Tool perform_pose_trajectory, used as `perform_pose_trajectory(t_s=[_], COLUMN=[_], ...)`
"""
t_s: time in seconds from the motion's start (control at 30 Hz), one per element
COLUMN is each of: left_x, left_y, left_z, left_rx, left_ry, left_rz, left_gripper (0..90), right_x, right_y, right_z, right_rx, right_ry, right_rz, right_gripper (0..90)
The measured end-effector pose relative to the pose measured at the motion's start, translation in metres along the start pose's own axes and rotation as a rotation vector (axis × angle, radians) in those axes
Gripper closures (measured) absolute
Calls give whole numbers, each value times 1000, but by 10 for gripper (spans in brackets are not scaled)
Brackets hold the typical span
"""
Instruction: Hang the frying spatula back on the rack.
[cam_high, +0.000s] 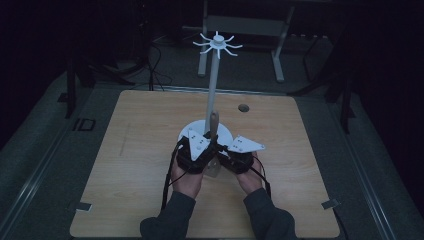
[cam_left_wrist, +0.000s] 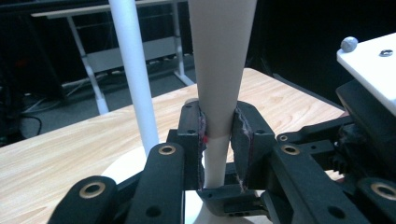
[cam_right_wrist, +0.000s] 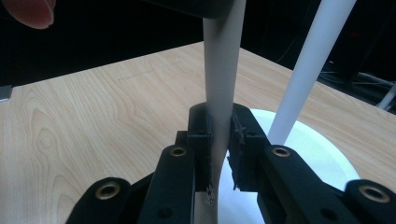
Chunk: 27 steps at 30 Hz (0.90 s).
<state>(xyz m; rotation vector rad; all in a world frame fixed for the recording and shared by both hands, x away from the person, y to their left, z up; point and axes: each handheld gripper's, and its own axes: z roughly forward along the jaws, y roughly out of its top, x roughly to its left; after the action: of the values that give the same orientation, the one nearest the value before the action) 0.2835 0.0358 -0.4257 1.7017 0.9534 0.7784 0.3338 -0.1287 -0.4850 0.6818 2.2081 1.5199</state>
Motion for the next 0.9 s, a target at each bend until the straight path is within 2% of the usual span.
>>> perform_pose_trajectory(t_s=[0.03, 0.07, 0.13, 0.37, 0.6, 0.9], left_x=[-1, -1, -1, -3, -1, -1], left_y=[0, 0, 1, 6, 12, 25], left_z=[0, 0, 0, -3, -3, -3], left_rx=[0, 0, -2, -27, -34, -33], left_ry=[10, 15, 20, 52, 62, 79], left_rz=[1, 4, 8, 12, 2, -9], left_gripper=[749, 750, 750, 751, 751, 750], right_x=[0, -1, -3, -5, -9, -16], right_y=[0, 1, 2, -6, -16, -36], right_z=[-1, -2, -4, -11, -23, -41], right_rx=[1, -4, 0, 34, 42, 70], right_ry=[-4, 1, -2, -36, -55, -98], right_rz=[1, 23, 35, 34, 57, 94], right_gripper=[781, 697, 651, 556, 500, 474])
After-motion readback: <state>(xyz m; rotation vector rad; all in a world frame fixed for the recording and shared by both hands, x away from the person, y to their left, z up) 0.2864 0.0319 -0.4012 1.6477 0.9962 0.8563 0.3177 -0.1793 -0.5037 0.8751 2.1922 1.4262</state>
